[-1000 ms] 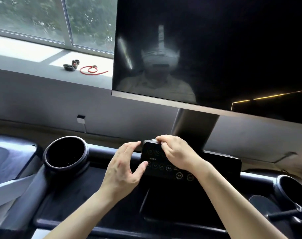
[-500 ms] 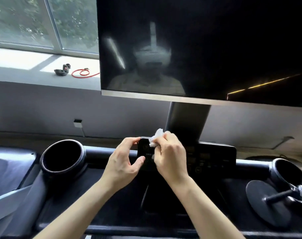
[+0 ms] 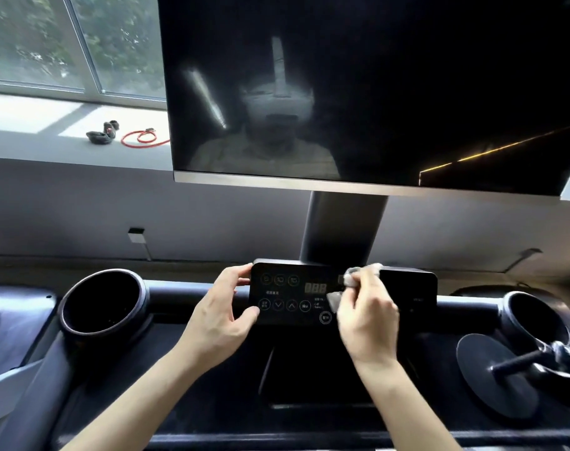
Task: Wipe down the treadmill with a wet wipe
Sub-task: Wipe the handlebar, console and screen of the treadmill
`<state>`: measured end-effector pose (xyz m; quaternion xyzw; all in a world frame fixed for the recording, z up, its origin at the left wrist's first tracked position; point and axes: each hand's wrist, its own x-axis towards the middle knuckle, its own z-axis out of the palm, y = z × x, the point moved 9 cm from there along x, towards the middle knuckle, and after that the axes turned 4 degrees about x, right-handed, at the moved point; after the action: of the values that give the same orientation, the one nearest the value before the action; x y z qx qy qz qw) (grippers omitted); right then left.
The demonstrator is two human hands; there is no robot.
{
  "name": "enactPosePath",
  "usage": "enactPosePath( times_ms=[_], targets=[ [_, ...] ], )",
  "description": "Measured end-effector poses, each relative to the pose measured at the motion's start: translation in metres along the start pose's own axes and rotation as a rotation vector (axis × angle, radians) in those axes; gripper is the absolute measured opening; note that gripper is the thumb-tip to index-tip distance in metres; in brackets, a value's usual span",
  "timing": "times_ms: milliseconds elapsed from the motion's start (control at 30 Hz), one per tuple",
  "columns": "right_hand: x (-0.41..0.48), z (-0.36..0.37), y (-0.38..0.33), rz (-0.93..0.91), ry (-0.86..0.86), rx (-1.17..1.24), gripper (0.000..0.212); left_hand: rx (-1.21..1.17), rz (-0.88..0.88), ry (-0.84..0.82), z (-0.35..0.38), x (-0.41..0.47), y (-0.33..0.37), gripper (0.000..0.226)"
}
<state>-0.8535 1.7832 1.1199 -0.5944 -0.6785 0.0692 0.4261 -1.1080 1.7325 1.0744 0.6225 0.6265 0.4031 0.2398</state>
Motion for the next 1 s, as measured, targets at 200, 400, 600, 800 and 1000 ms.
enactPosePath(
  times_ms=[200,400,600,800,1000],
  targets=[
    [-0.038,0.08,-0.115,-0.282,-0.264,0.088,0.023,-0.157,-0.109,-0.046,-0.002,0.001,-0.005,0.066],
    [-0.027,0.047,-0.065,-0.273,-0.25,0.04,0.019,-0.251,-0.118,-0.093,-0.001,0.002,-0.007,0.081],
    [-0.021,0.004,-0.018,-0.009,0.012,0.077,0.017,-0.25,-0.132,-0.063,-0.001,0.002,-0.012,0.078],
    [-0.056,0.091,-0.111,-0.359,-0.326,0.093,0.025,-0.199,-0.172,-0.026,-0.005,0.009,-0.019,0.065],
    [-0.047,0.017,-0.018,-0.241,-0.197,0.069,0.022,0.106,0.061,0.018,-0.003,0.008,0.016,0.076]
  ],
)
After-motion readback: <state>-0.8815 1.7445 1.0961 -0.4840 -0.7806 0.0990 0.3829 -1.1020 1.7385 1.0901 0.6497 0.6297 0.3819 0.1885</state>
